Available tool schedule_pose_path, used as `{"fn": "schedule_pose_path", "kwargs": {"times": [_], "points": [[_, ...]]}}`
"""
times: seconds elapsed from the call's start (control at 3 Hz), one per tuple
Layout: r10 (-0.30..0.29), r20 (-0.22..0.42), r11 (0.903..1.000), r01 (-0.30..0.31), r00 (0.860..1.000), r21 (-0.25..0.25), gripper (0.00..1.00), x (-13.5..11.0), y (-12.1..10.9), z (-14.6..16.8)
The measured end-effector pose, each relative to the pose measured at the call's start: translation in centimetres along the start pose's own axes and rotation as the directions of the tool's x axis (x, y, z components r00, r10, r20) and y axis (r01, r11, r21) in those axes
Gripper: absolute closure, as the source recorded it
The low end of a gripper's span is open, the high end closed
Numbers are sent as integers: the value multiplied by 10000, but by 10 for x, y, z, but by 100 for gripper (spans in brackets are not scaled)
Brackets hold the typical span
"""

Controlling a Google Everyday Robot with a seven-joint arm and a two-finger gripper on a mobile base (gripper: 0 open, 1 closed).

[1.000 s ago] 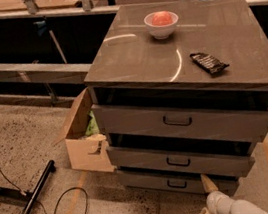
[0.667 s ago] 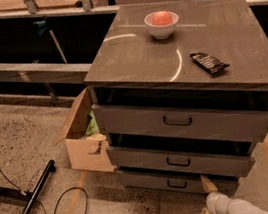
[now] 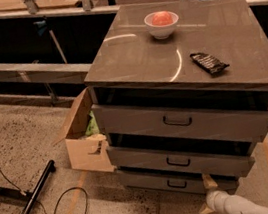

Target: Open bottom drawer

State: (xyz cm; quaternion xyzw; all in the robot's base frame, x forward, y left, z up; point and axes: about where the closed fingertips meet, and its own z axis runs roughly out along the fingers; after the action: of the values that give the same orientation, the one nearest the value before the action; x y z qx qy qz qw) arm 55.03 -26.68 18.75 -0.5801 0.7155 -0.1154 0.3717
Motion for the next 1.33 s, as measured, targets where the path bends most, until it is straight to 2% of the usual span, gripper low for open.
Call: {"fn": "schedule_pose_path", "kwargs": {"times": [0.33, 0.67, 1.33], "points": [[-26, -172, 10000, 28, 9998, 73, 5, 4, -5, 8], [147, -312, 9999, -148, 9994, -35, 20, 6, -11, 12], [669, -734, 9969, -697, 9951, -363, 31, 14, -10, 9]]}}
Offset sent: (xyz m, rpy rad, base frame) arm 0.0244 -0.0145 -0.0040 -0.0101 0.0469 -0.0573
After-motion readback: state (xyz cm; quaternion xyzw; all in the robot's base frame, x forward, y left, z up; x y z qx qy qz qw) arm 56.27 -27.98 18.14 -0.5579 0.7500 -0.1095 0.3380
